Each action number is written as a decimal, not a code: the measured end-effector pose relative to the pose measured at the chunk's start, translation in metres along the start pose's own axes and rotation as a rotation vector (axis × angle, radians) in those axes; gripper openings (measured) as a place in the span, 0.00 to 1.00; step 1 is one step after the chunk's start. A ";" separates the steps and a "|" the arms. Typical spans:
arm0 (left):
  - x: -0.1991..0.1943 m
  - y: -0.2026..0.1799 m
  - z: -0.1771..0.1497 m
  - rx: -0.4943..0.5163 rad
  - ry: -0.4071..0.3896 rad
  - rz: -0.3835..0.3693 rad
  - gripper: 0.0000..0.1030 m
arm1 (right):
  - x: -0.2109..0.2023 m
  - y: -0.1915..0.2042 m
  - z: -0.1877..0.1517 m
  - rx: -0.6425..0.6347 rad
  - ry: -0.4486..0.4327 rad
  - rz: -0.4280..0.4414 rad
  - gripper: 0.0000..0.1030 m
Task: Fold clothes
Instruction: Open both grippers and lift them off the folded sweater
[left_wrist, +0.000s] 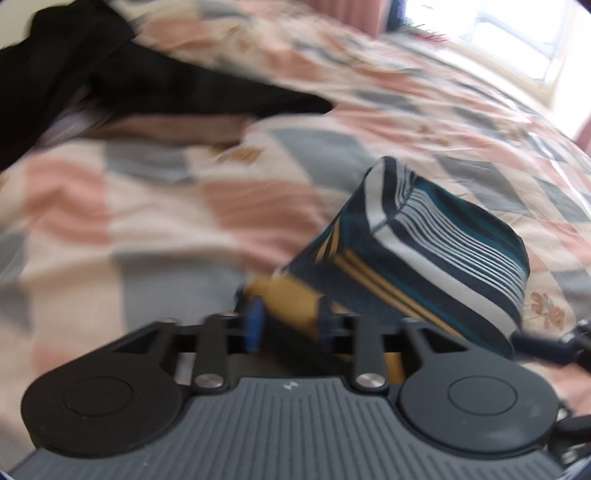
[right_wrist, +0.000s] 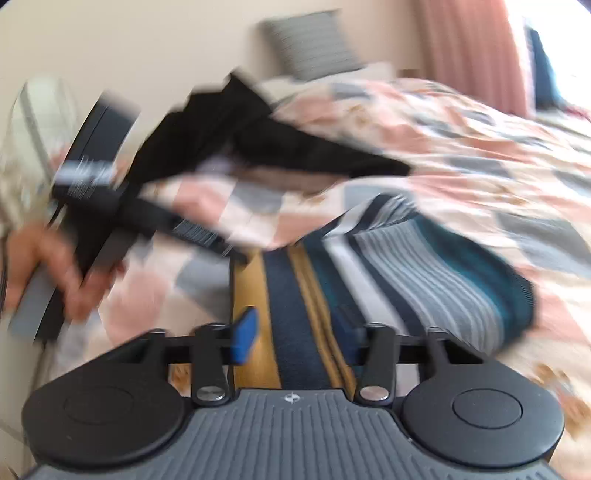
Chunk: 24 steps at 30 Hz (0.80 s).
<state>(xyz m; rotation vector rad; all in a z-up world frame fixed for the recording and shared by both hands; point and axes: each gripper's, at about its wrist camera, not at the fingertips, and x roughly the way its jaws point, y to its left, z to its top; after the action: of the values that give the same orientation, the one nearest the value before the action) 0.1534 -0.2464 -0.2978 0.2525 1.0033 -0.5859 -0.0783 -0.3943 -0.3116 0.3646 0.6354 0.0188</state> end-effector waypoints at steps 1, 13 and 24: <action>-0.008 -0.002 -0.005 -0.040 0.037 0.007 0.38 | -0.010 -0.008 -0.001 0.062 0.012 -0.001 0.57; -0.079 -0.037 -0.077 -0.299 0.263 0.043 0.64 | -0.095 -0.064 -0.046 0.542 0.085 -0.042 0.67; -0.116 -0.071 -0.083 -0.211 0.201 0.075 0.72 | -0.117 -0.058 -0.052 0.528 0.093 -0.037 0.80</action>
<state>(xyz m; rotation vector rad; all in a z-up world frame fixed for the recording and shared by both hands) 0.0073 -0.2263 -0.2385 0.1632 1.2352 -0.3882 -0.2083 -0.4469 -0.3026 0.8652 0.7364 -0.1716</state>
